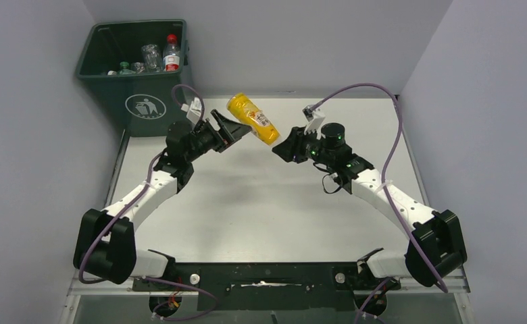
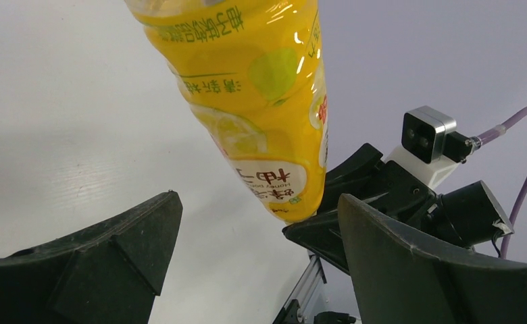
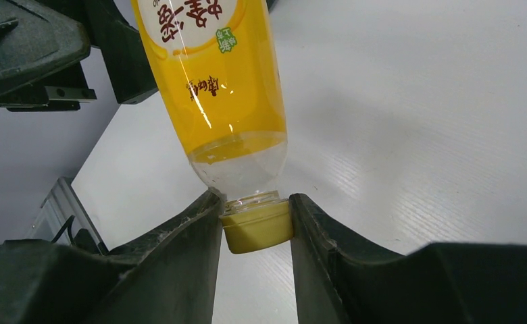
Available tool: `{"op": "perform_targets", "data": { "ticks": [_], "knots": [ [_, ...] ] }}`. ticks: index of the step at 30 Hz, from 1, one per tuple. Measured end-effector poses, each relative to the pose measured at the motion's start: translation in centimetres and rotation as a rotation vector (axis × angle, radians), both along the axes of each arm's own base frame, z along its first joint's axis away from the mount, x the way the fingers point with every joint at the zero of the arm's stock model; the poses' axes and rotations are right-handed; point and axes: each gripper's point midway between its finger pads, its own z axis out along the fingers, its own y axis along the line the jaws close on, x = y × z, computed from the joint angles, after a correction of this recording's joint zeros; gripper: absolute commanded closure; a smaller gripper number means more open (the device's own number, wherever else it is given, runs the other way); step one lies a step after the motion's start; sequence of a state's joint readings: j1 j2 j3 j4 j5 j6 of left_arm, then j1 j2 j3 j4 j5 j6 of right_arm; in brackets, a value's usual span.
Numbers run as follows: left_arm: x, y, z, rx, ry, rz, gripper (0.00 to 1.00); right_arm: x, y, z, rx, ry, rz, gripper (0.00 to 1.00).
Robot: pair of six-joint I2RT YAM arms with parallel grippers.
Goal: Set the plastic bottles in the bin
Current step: Place the plastic bottle in the trash bin.
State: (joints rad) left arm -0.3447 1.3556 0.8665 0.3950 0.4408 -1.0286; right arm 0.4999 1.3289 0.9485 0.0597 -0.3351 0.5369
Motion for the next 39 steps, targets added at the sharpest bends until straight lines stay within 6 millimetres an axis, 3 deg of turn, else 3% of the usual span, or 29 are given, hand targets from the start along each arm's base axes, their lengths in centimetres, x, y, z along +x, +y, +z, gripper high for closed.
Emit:
{"op": "perform_targets", "data": {
  "ticks": [16,19,23,25,28,33,37,39],
  "knots": [
    [1.5,0.2,0.8,-0.072,-0.029,0.058,0.15,-1.8,2.1,0.2,0.008,-0.003,0.077,0.80],
    [1.7,0.3,0.8,-0.072,-0.029,0.071,0.25,-2.0,2.3,0.2,0.008,-0.003,0.082,0.80],
    [1.9,0.3,0.5,-0.067,-0.024,0.074,0.55,-2.0,2.3,0.1,0.007,-0.002,0.082,0.78],
    [1.9,0.3,0.4,-0.068,-0.019,0.072,0.61,-2.0,2.3,0.0,0.004,0.002,0.082,0.75],
    [2.2,0.0,0.4,-0.063,-0.019,0.060,0.64,-1.9,2.4,-0.2,0.001,0.004,0.082,0.62],
    [2.6,0.0,0.2,-0.040,-0.015,0.052,0.64,-2.0,2.4,-0.2,0.002,0.003,0.080,0.21],
    [3.3,1.2,-0.1,-0.003,-0.011,0.077,0.64,-2.0,2.4,-0.3,-0.005,0.002,0.080,0.00],
    [3.9,1.9,0.2,0.013,-0.019,0.094,0.64,-2.1,2.2,-0.4,-0.014,0.006,0.078,0.02]
  ]
}}
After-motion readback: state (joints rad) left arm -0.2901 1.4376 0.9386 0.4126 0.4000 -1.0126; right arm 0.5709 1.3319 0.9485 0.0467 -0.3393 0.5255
